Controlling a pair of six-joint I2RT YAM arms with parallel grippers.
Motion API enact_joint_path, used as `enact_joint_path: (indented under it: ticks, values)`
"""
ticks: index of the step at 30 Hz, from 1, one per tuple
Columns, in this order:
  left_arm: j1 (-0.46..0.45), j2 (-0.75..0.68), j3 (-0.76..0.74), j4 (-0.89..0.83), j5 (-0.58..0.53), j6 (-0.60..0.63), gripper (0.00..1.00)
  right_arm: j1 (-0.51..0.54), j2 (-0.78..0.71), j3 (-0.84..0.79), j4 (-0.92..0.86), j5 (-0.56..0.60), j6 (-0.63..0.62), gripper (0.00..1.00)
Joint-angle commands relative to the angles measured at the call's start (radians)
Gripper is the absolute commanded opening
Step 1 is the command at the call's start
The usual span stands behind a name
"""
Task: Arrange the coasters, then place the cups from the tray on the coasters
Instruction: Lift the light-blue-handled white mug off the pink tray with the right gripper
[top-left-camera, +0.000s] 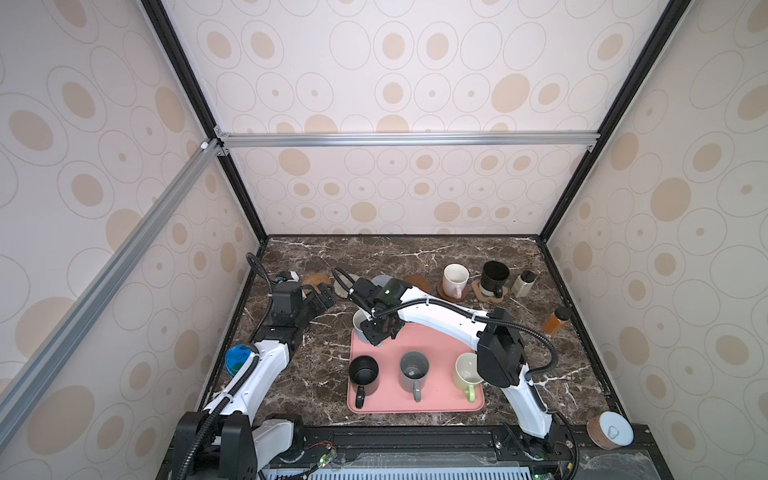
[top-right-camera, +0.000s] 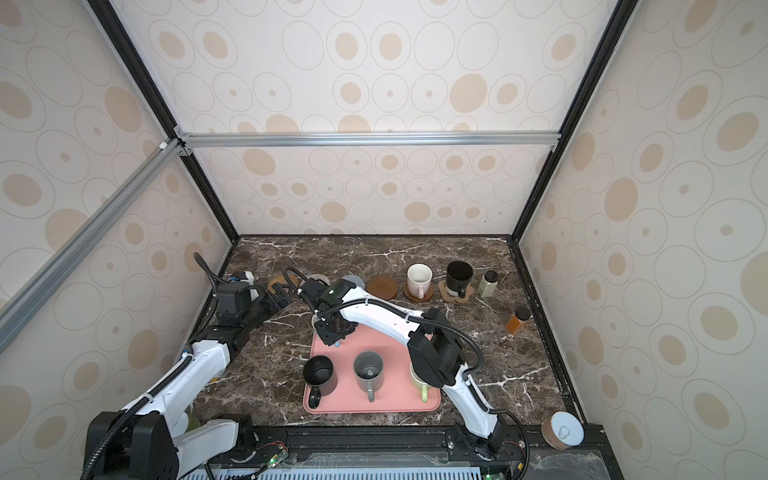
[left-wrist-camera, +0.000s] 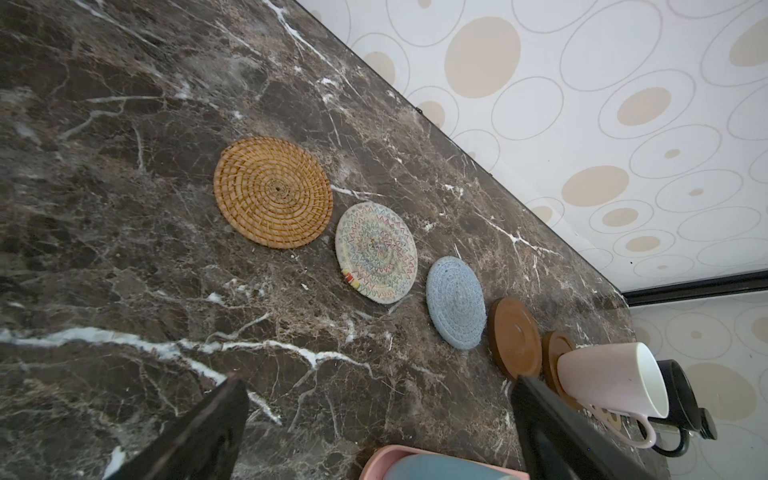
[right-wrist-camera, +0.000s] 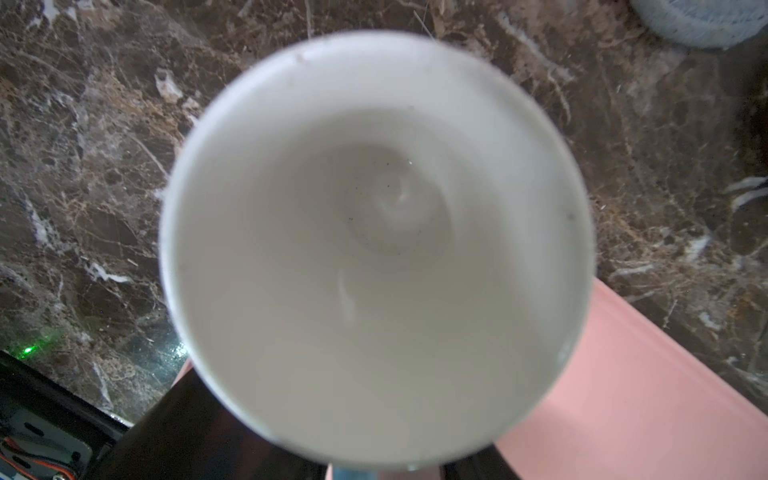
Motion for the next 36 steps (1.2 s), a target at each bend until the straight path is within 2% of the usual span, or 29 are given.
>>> enact_joint_path:
  ticks: [1, 12, 31, 36]
  values:
    - [0.012, -0.018, 0.000, -0.003, -0.001, -0.010, 1.00, 0.009, 0.028, 0.029, -0.025, 0.029, -0.010, 0.42]
    - [0.018, -0.024, -0.013, 0.006, 0.012, -0.011, 1.00, 0.015, 0.049, 0.057, -0.051, 0.073, -0.028, 0.40]
    - [0.018, -0.029, -0.025, 0.028, 0.027, -0.024, 1.00, 0.026, 0.069, 0.061, -0.064, 0.099, -0.048, 0.30]
    - [0.017, -0.034, -0.025, 0.028, 0.026, -0.021, 1.00, 0.028, 0.063, 0.062, -0.063, 0.105, -0.051, 0.23]
